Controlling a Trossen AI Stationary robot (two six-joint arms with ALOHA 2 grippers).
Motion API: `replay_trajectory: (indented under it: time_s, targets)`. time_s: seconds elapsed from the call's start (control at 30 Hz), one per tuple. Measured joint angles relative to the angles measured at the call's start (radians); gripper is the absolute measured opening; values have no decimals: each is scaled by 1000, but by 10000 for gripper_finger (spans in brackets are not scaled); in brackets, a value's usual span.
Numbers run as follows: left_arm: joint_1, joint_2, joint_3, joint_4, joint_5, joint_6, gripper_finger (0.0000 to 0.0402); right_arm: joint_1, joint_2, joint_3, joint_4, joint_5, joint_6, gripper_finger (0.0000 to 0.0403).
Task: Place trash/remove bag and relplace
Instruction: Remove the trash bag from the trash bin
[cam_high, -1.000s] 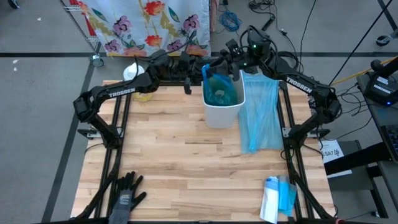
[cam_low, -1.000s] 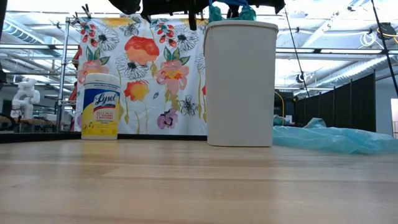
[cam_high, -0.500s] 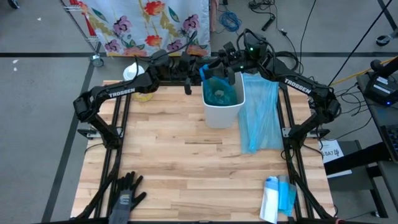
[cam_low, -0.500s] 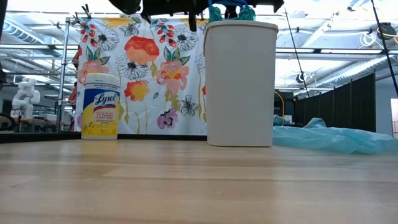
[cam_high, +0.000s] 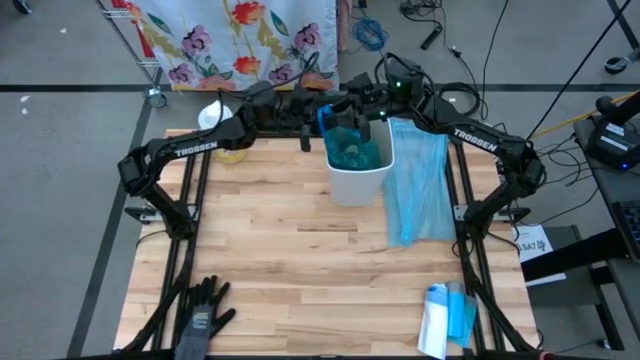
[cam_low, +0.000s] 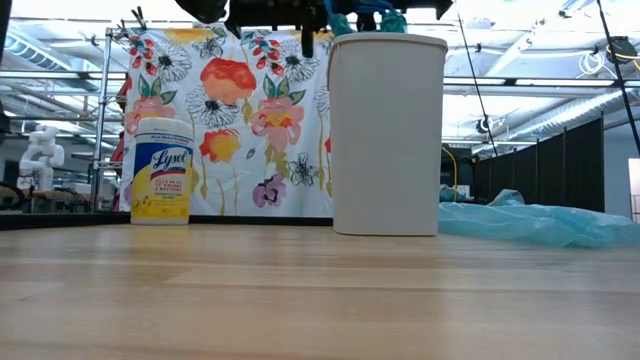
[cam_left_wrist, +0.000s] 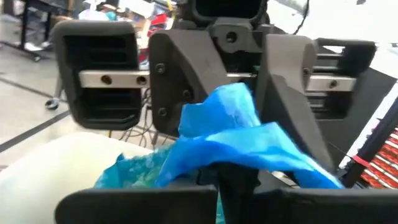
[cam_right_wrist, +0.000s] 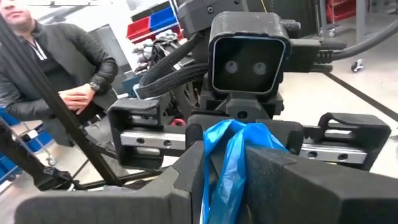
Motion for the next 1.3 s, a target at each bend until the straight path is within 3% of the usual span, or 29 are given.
replay_trajectory:
  time_s: [0.53,0.8,1.3]
  targets:
    - [-11,-1,0,-63,-91,2,0,10,27,0,3,26,30,78]
    - [-18,-2,0,-71,-125,3,0,10,27,0,6,18,29,6]
    - [-19,0,0,-79,-136,2,0,-31,-21,-2,3,10,63,0]
